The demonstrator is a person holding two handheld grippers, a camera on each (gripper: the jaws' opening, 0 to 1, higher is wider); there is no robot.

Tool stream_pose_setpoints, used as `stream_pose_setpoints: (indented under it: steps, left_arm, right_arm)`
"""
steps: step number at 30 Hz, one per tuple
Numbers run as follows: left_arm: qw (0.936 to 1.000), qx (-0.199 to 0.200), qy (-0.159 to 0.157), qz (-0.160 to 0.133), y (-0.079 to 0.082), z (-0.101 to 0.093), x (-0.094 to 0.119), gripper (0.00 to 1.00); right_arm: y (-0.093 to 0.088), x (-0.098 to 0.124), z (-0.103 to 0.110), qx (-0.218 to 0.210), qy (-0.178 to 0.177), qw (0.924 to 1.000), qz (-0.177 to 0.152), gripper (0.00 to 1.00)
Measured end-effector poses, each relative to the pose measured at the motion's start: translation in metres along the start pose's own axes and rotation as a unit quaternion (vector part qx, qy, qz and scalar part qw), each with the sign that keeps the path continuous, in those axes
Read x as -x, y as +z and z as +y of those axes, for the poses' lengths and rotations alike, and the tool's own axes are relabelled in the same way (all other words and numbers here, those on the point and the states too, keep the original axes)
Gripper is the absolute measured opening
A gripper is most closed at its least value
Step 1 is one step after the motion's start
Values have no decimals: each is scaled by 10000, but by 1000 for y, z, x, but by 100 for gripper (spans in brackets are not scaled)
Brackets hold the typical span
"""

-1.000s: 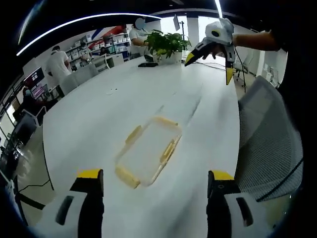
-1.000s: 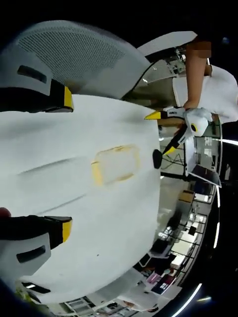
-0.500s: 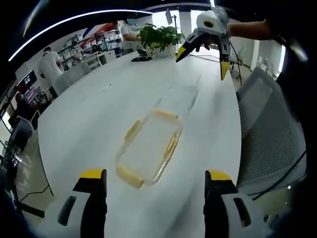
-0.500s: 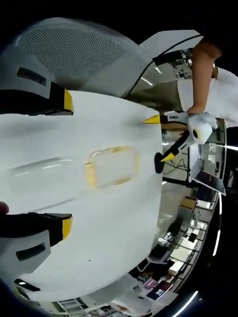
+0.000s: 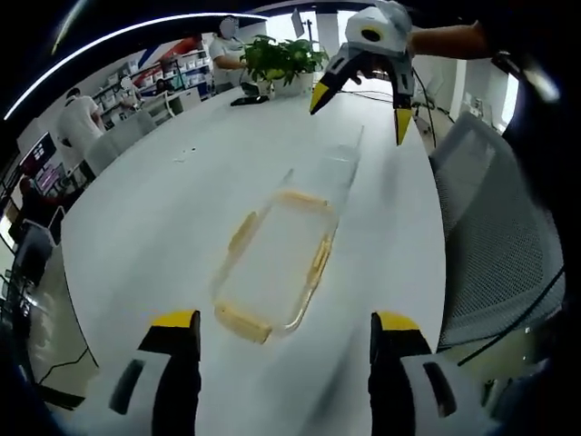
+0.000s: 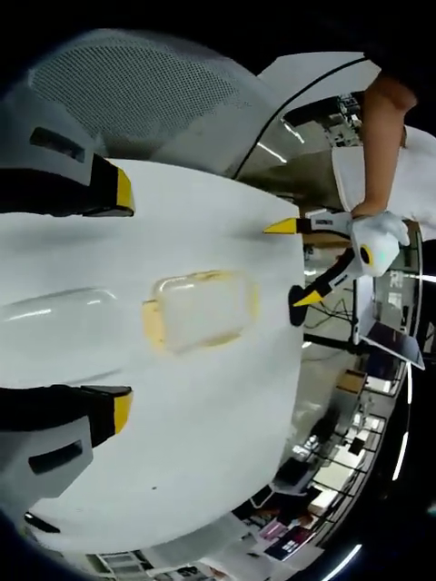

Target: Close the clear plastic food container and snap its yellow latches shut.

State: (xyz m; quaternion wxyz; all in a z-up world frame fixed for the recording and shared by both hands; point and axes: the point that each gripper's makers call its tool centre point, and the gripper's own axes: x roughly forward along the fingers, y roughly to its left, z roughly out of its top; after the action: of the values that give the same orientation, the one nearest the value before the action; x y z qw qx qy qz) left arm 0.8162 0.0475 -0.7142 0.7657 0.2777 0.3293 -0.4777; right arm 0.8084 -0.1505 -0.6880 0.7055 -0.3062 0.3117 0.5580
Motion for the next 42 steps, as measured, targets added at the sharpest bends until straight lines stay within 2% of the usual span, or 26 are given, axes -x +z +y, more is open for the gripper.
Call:
stream_pose_setpoints:
  steps: [14, 27, 42]
  left_arm:
    - [9995, -263, -170, 103, -2, 6, -11, 65]
    - [9979, -529, -261, 251, -8, 21, -18, 58]
    - [9916, -911, -518, 752, -26, 38, -33, 47]
  right_arm:
    - [10, -24, -1, 178, 239, 9995, 115, 68]
    - [15, -55, -4, 299, 402, 9982, 320, 61]
    - [9, -79, -17, 357, 373, 9963, 694, 51]
